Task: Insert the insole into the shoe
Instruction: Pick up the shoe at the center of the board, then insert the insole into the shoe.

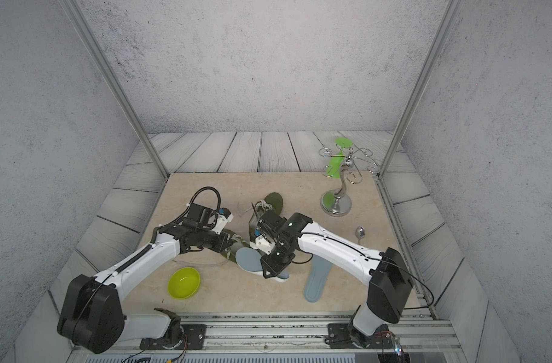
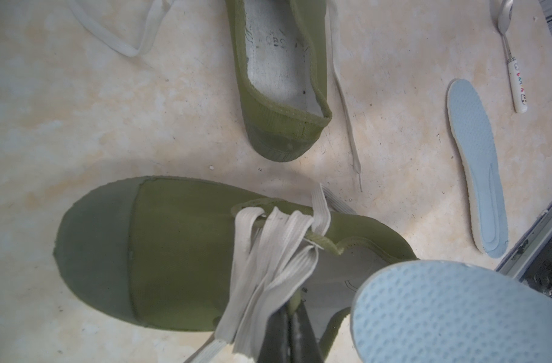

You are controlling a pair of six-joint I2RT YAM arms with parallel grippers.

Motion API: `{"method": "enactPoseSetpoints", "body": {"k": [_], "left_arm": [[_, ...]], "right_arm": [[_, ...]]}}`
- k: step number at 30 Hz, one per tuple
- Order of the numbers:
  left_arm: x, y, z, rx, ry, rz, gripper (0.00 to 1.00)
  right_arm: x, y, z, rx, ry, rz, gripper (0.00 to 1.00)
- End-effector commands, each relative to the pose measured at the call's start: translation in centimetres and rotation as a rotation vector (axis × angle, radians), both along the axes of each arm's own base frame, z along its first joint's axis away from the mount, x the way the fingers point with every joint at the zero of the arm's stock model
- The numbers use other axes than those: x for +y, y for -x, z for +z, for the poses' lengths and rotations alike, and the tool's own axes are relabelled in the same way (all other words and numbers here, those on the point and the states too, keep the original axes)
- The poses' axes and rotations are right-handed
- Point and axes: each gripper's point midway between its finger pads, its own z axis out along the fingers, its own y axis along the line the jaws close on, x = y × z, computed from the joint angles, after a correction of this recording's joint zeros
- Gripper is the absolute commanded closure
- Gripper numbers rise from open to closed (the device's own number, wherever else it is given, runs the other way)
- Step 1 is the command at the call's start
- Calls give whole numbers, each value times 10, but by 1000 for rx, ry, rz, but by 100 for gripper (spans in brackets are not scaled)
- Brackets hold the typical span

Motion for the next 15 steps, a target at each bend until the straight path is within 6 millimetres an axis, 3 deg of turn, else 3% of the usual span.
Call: {"method": "enactPoseSetpoints", "body": {"k": [1, 7, 15], "left_arm": [[-8, -4, 18, -89, 47, -34, 100], [-9, 1, 15, -92, 49, -58, 100], [-9, 4, 15, -111, 54, -83, 100]], "right_arm": [[11, 5, -5, 66, -20, 4, 65], [21, 3, -8, 91, -52, -11, 64], [21, -20, -16, 109, -40, -112, 65]]}}
